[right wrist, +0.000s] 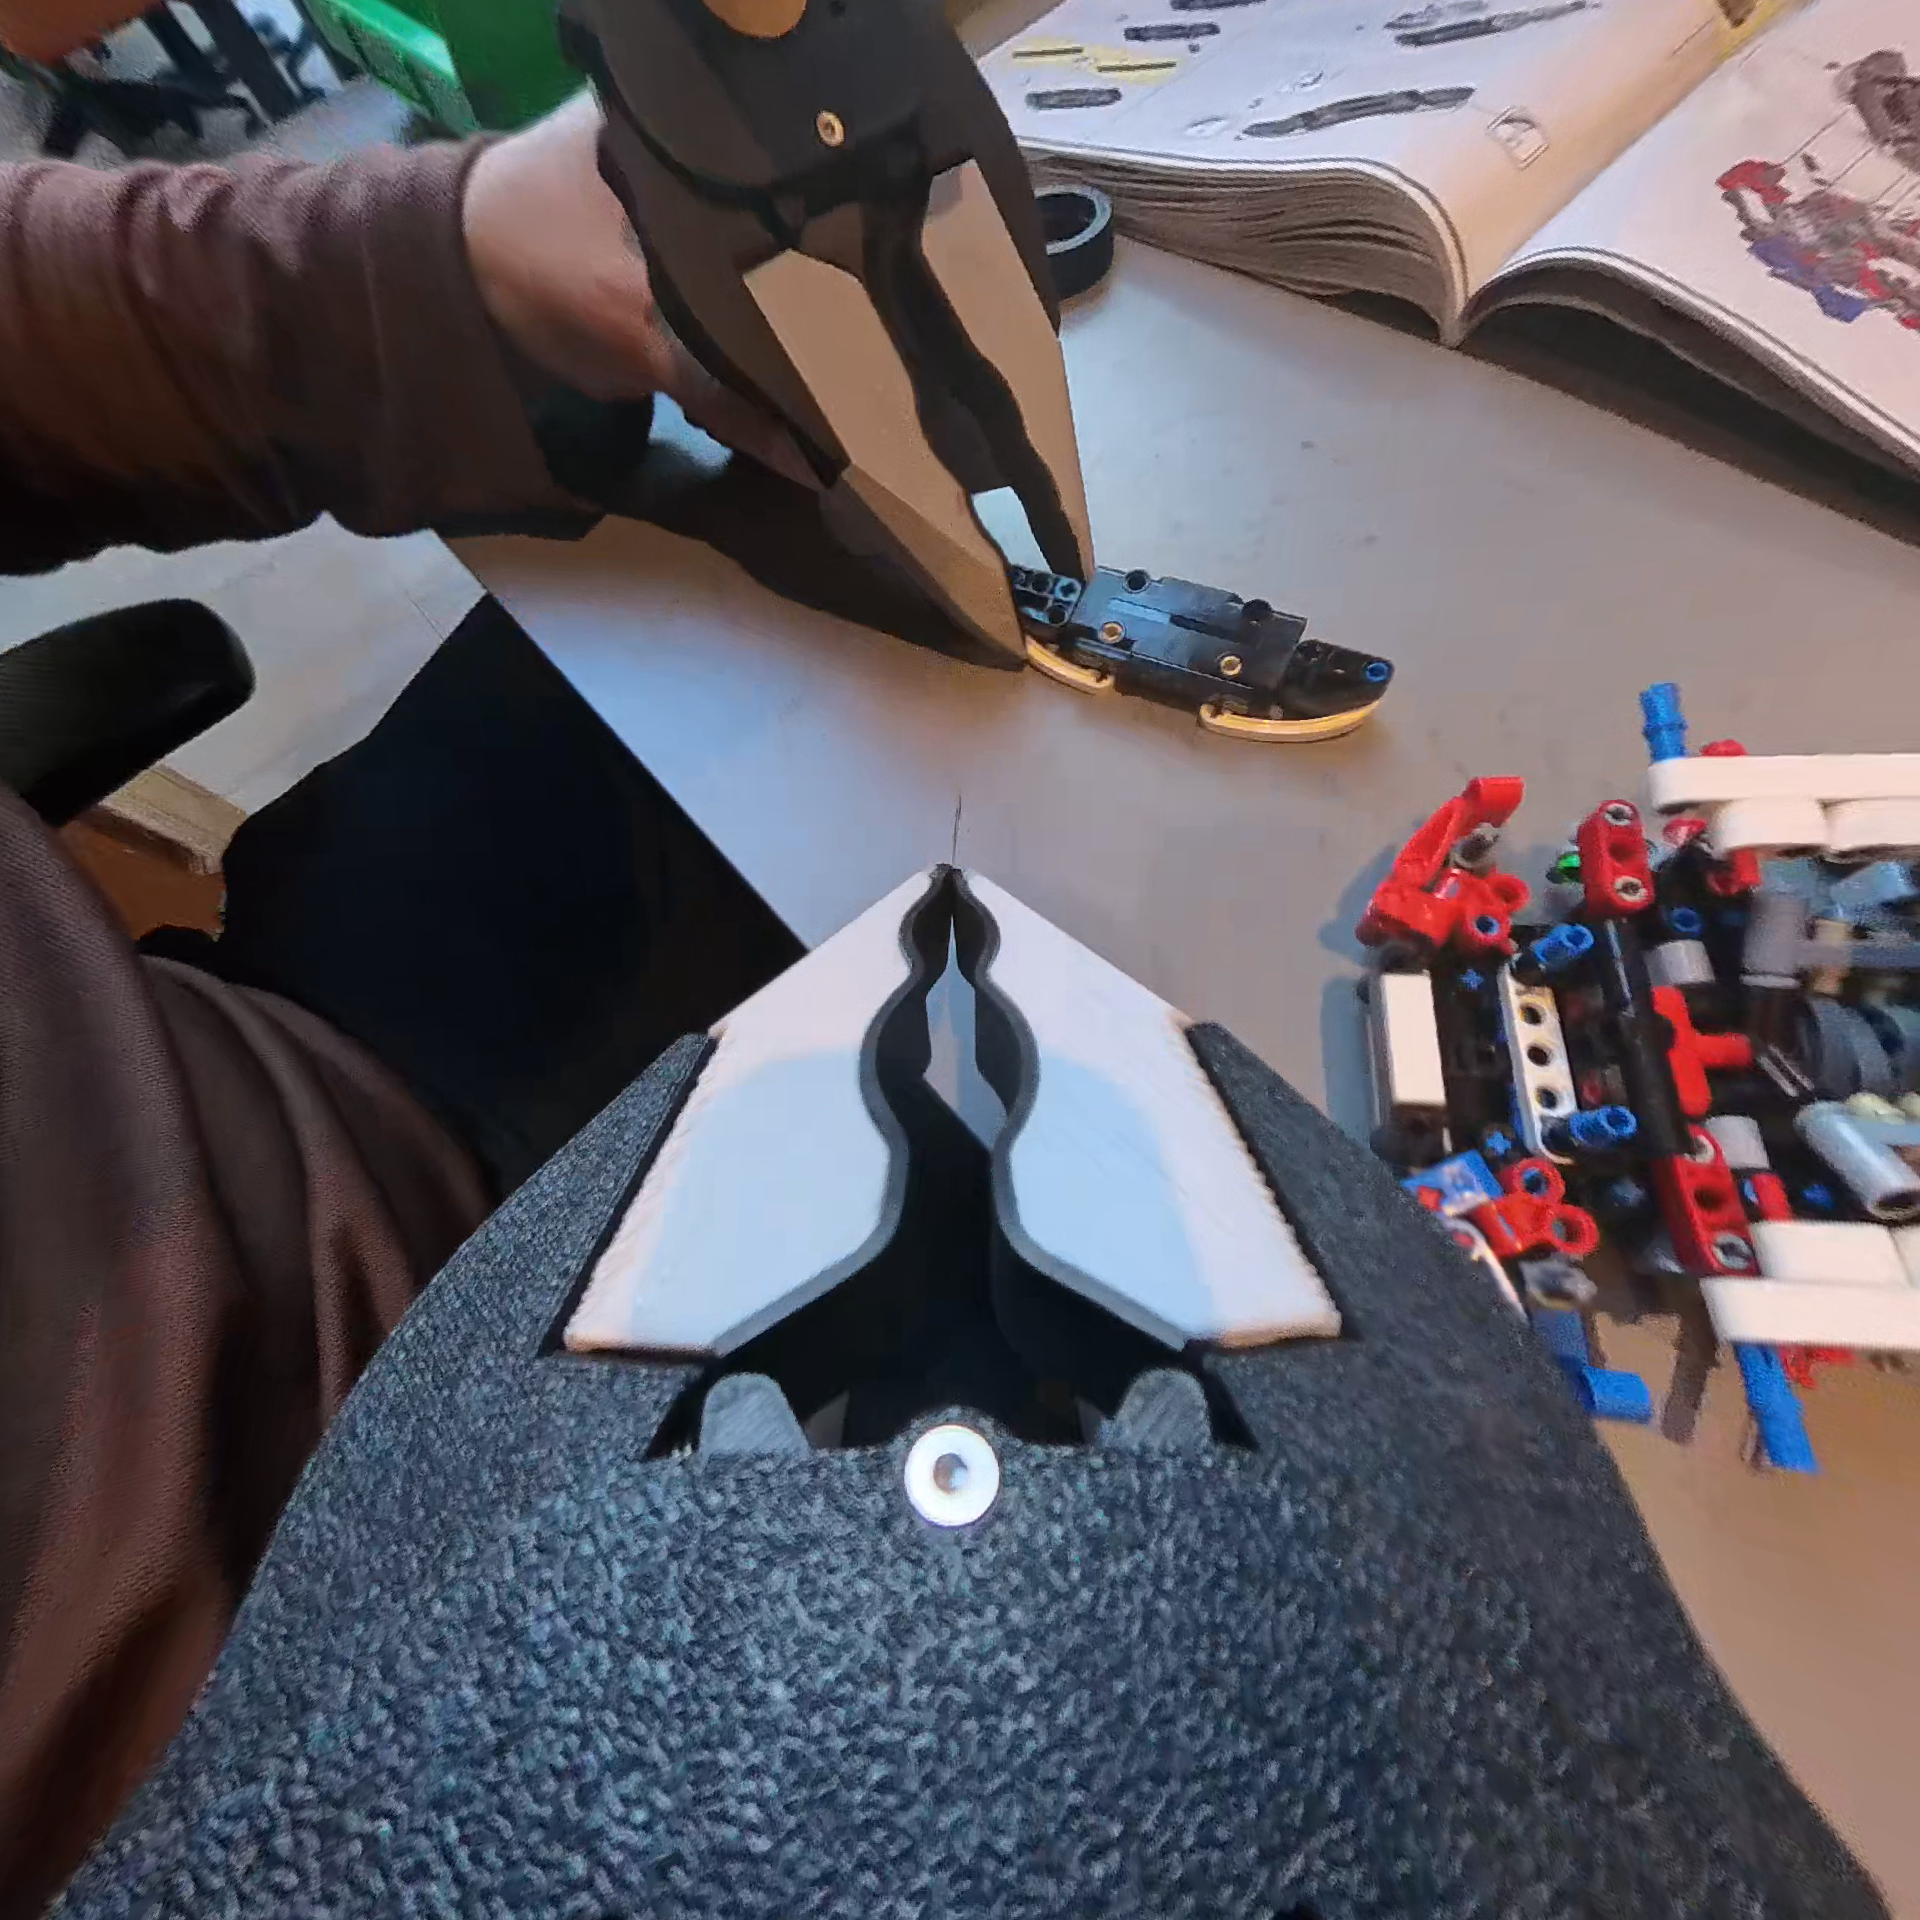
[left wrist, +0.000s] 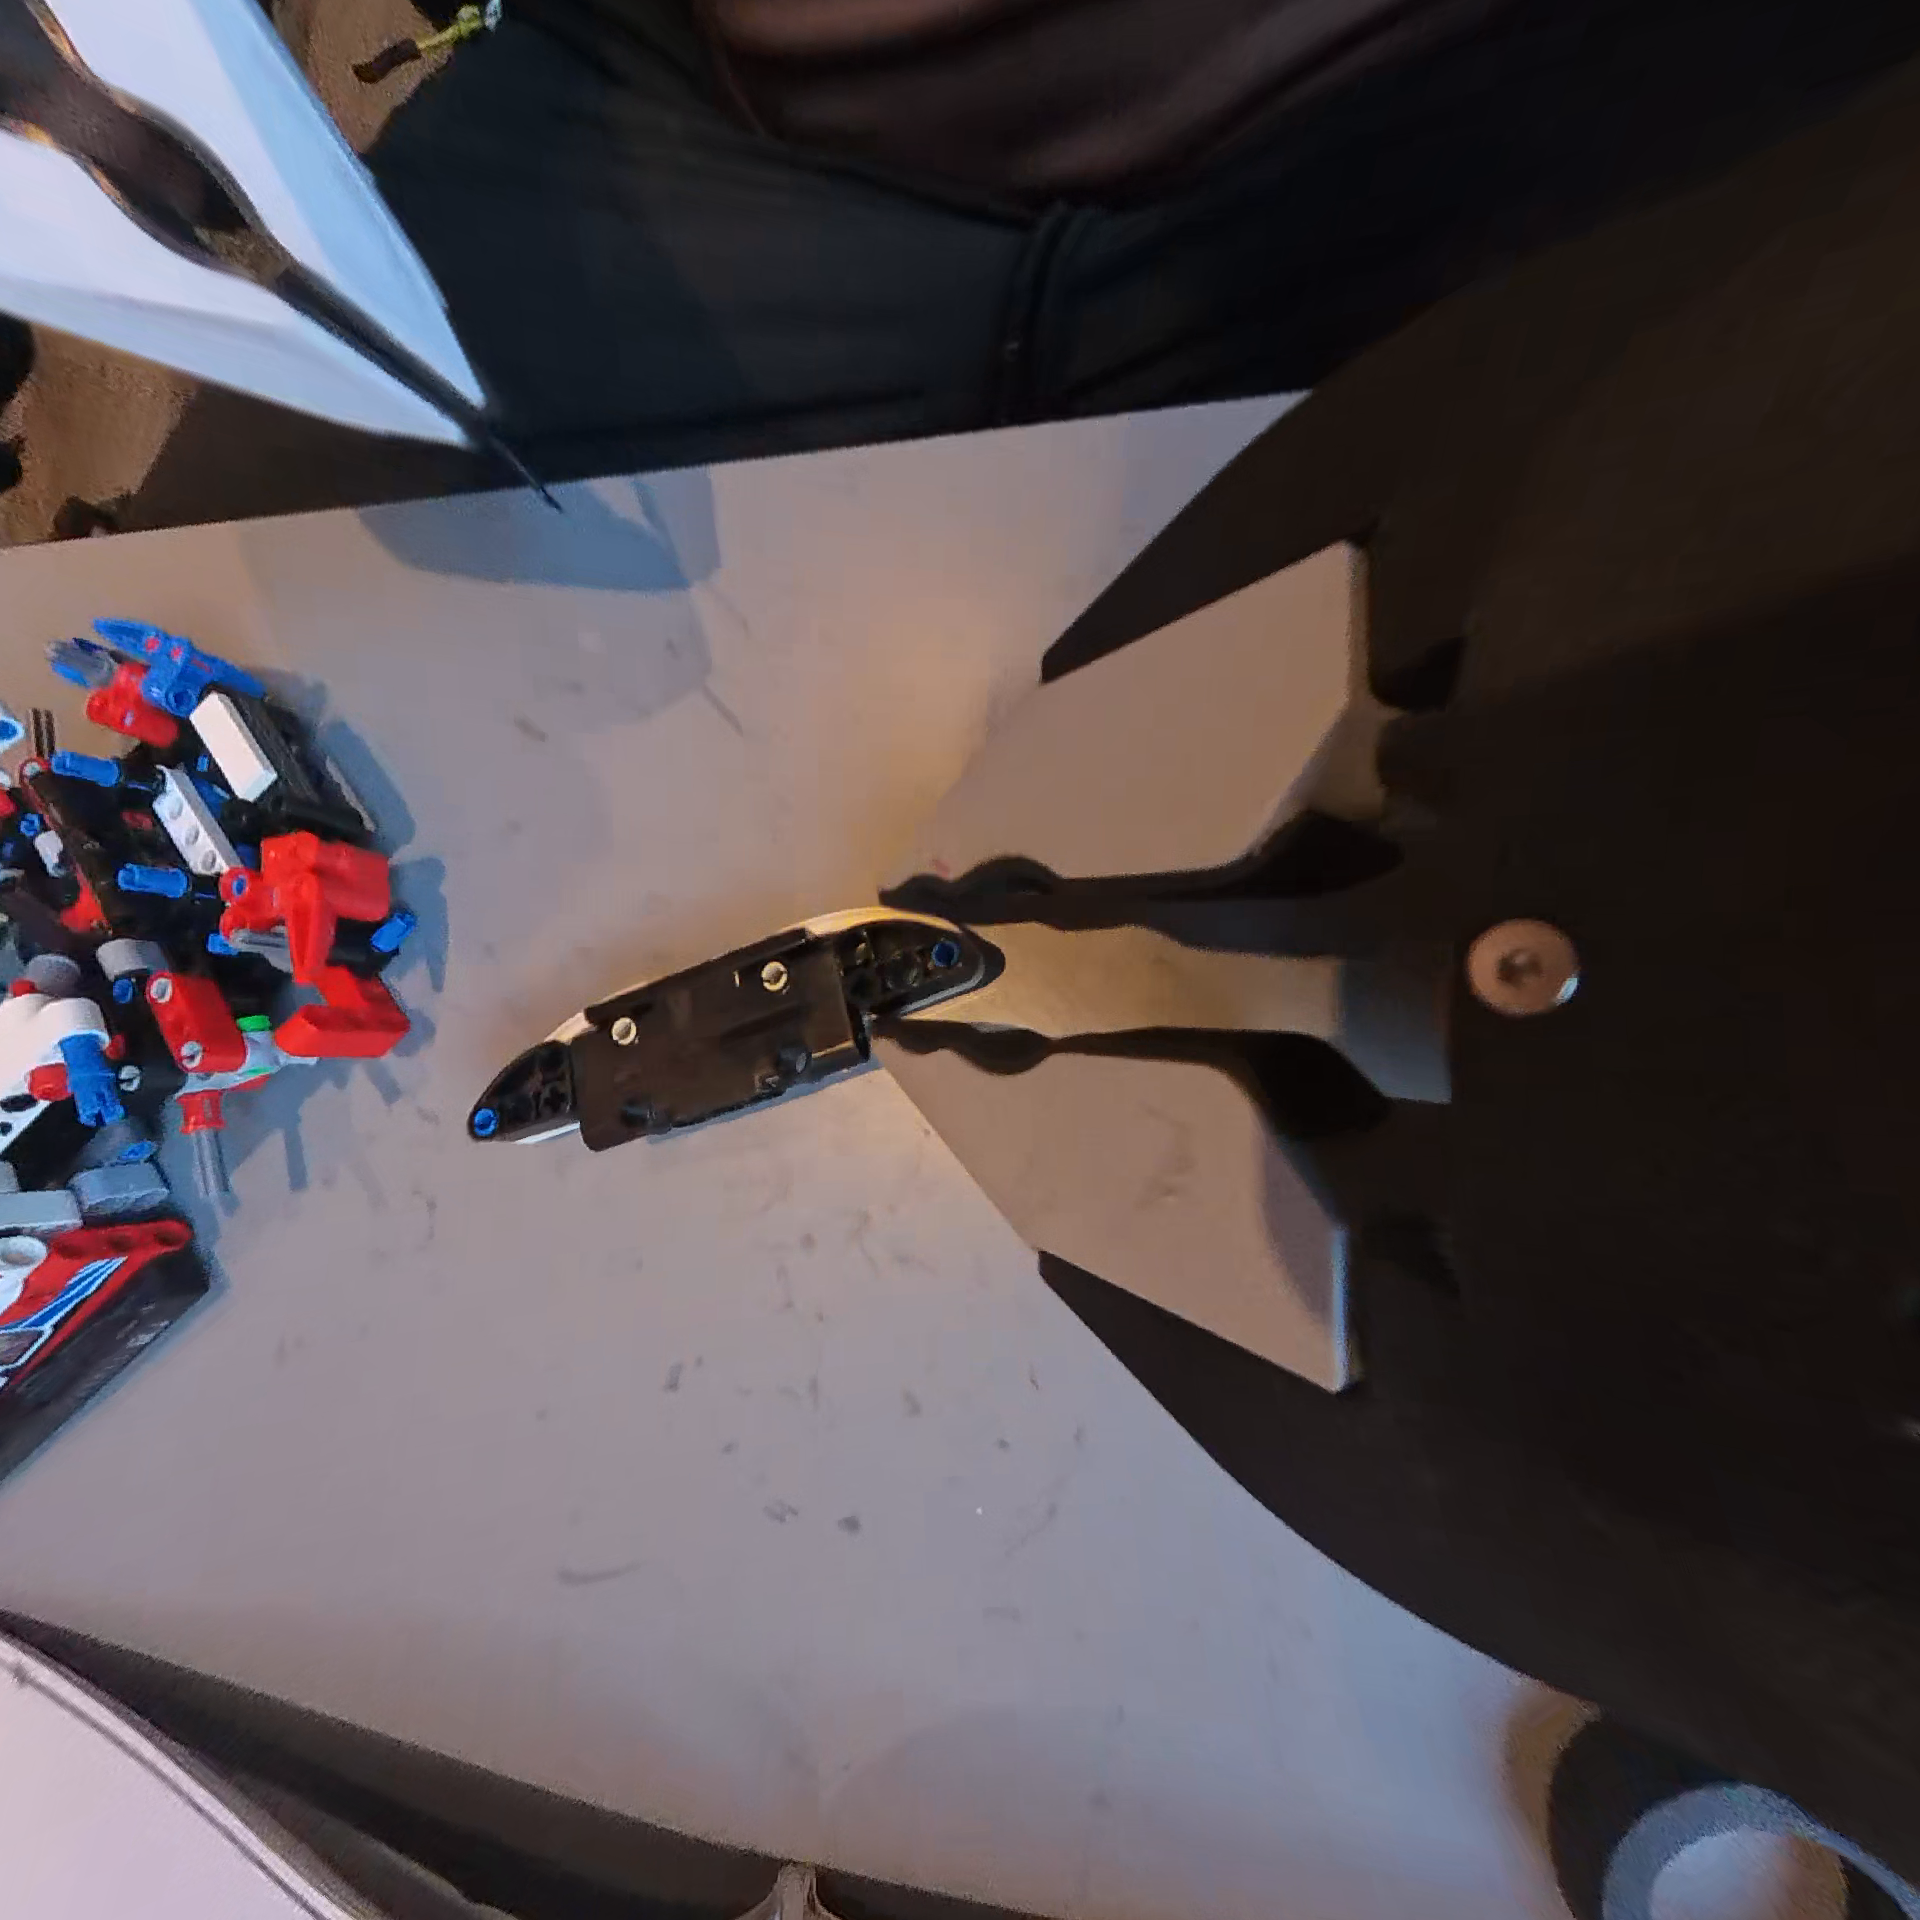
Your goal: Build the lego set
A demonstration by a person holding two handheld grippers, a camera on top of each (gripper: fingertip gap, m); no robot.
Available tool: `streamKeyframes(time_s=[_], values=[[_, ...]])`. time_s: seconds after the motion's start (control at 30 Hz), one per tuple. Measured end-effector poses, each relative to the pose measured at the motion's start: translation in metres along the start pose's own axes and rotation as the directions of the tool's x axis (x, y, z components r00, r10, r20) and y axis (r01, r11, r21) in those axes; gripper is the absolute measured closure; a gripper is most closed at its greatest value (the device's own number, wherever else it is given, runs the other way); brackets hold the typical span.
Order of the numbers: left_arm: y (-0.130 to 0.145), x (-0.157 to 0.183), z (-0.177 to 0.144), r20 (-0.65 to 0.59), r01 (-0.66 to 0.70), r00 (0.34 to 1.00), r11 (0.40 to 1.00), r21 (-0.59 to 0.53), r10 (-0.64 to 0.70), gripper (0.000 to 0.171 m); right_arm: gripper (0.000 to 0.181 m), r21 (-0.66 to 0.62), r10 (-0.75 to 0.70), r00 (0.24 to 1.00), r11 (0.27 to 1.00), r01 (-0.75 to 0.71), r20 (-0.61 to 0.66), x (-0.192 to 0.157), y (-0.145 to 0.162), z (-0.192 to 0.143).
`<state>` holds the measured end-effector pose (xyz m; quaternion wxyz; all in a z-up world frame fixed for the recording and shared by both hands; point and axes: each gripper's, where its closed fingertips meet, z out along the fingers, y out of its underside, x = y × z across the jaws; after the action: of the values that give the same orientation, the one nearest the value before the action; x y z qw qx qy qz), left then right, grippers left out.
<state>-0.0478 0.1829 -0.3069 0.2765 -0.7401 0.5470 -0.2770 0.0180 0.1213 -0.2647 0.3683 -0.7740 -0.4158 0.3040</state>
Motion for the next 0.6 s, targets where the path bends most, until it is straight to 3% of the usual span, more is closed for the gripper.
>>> streamKeyframes(time_s=[0.17,0.37,0.6], values=[[0.004,0.026,-0.003,-0.052,0.08,0.995,0.997,0.009,-0.08,0.153,0.181,0.017,-0.017,0.998,1.0,0.015,0.062,-0.014,0.005,-0.013],[0.02,0.072,-0.012,-0.085,0.022,0.996,1.0,-0.016,-0.023,0.153,0.181,-0.006,-0.042,0.988,0.999,0.043,0.149,-0.039,0.021,-0.004],[0.03,0.094,-0.02,-0.098,0.013,0.995,1.0,0.004,-0.013,0.153,0.181,-0.016,-0.08,0.982,0.996,0.084,0.173,-0.052,0.022,0.005]])
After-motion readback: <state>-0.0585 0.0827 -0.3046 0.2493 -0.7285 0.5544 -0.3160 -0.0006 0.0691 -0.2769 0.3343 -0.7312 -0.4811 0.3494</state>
